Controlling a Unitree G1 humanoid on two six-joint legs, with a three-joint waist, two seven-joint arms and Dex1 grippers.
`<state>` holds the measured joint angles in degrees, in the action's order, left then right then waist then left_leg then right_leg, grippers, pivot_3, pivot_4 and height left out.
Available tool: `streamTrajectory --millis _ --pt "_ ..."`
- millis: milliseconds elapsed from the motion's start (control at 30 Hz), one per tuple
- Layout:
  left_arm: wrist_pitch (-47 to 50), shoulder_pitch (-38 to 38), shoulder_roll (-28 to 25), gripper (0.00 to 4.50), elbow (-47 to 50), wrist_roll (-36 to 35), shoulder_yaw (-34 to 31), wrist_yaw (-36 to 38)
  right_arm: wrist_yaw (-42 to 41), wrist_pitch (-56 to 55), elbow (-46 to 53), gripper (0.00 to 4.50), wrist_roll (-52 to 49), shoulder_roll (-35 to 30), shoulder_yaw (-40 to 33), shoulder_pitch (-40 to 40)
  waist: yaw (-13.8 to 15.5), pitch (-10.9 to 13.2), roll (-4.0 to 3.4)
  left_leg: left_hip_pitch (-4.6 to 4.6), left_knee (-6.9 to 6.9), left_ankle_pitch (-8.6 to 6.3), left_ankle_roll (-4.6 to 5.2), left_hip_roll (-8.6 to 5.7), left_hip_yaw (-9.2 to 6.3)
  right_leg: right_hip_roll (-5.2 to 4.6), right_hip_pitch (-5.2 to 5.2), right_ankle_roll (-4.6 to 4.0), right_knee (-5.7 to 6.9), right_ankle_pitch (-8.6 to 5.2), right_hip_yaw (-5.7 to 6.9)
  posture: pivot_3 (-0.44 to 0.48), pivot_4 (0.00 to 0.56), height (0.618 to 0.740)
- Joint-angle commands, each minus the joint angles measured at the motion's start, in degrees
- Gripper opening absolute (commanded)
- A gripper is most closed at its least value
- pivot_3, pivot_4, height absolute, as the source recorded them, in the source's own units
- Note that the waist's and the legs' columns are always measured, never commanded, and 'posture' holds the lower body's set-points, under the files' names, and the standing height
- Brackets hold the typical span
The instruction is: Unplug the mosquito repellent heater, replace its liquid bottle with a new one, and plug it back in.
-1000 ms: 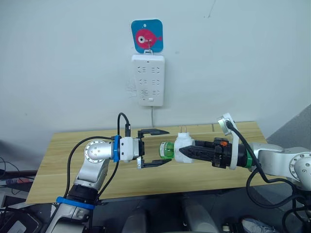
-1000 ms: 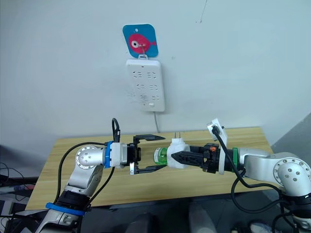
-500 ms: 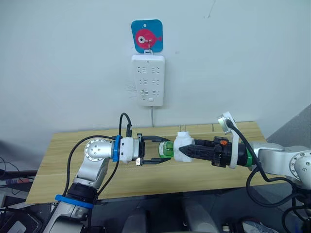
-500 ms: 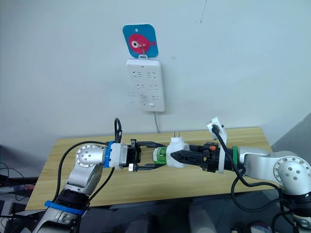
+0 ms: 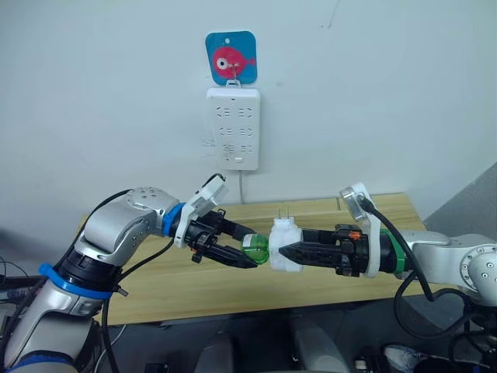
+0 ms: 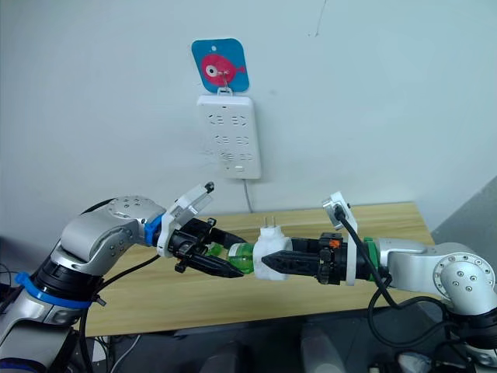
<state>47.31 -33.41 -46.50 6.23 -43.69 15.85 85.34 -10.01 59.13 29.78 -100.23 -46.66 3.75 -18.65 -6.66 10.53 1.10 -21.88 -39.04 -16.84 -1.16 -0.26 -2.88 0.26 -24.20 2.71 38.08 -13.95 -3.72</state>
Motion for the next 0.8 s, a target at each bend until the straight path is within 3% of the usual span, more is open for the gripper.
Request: streamTrajectory --millis 33,167,333,400,500,600,800 --pt "6.2 1.58 -5.9 2.19 -2.36 -1.16 -2.19 3.13 0.38 -0.11 -0.72 2.97 0.68 -2.46 -2.78 1.23 -0.38 0.0 0.0 0.0 0.01 0.0 0.0 0.03 0.01 0.03 -0.02 -0.01 0.02 0.0 -0.02 -0.161 0.148 0.733" --pt "11.32 1.38 -6.72 2.19 -3.48 -3.69 -3.43 3.44 0.44 -0.38 -0.93 2.97 0.92 -3.0 -3.27 1.94 -0.26 0.0 0.0 0.02 0.02 0.0 0.0 0.06 0.0 0.07 -0.04 -0.02 0.03 -0.01 -0.02 -0.163 0.147 0.733" --pt "7.24 4.0 -7.37 2.19 -1.8 -0.55 -4.1 2.88 2.34 0.16 -2.48 2.97 5.13 -4.15 -3.79 2.19 0.18 0.0 0.0 0.01 0.0 0.0 0.0 0.0 0.07 0.0 -0.01 -0.02 -0.02 -0.01 -0.08 -0.156 0.147 0.733" --pt "3.03 6.62 -6.42 2.19 -0.51 2.01 -5.14 0.26 5.23 0.82 -4.61 2.97 11.53 -4.75 -2.74 2.19 0.24 0.0 0.0 0.02 0.01 0.0 0.0 -0.01 0.1 -0.06 -0.03 -0.08 -0.02 0.02 -0.11 -0.155 0.153 0.733" --pt "-9.3 11.22 -0.31 2.19 -0.24 9.1 -6.94 -8.75 10.91 0.38 -9.18 2.97 30.17 -5.85 1.82 2.25 0.54 0.02 0.03 0.06 0.04 0.0 0.0 -0.05 0.14 -0.34 -0.01 -0.24 -0.04 0.12 -0.21 -0.15 0.164 0.733" --pt "-15.65 14.33 2.96 2.19 1.68 12.71 -6.9 -11.74 13.18 -0.83 -12.84 2.97 43.98 -4.52 6.04 1.59 1.0 0.04 0.07 -0.02 0.01 0.01 -0.01 -0.08 0.17 -0.4 -0.07 -0.27 -0.05 0.14 -0.28 -0.142 0.169 0.733" --pt "-22.89 19.09 5.93 2.19 5.61 16.28 -5.72 -13.8 14.71 9.3 -25.89 2.97 54.41 3.32 7.48 -5.25 0.98 0.05 0.06 0.03 0.05 0.01 -0.01 -0.05 0.27 -0.39 -0.11 -0.31 0.02 0.17 -0.36 -0.128 0.178 0.733"
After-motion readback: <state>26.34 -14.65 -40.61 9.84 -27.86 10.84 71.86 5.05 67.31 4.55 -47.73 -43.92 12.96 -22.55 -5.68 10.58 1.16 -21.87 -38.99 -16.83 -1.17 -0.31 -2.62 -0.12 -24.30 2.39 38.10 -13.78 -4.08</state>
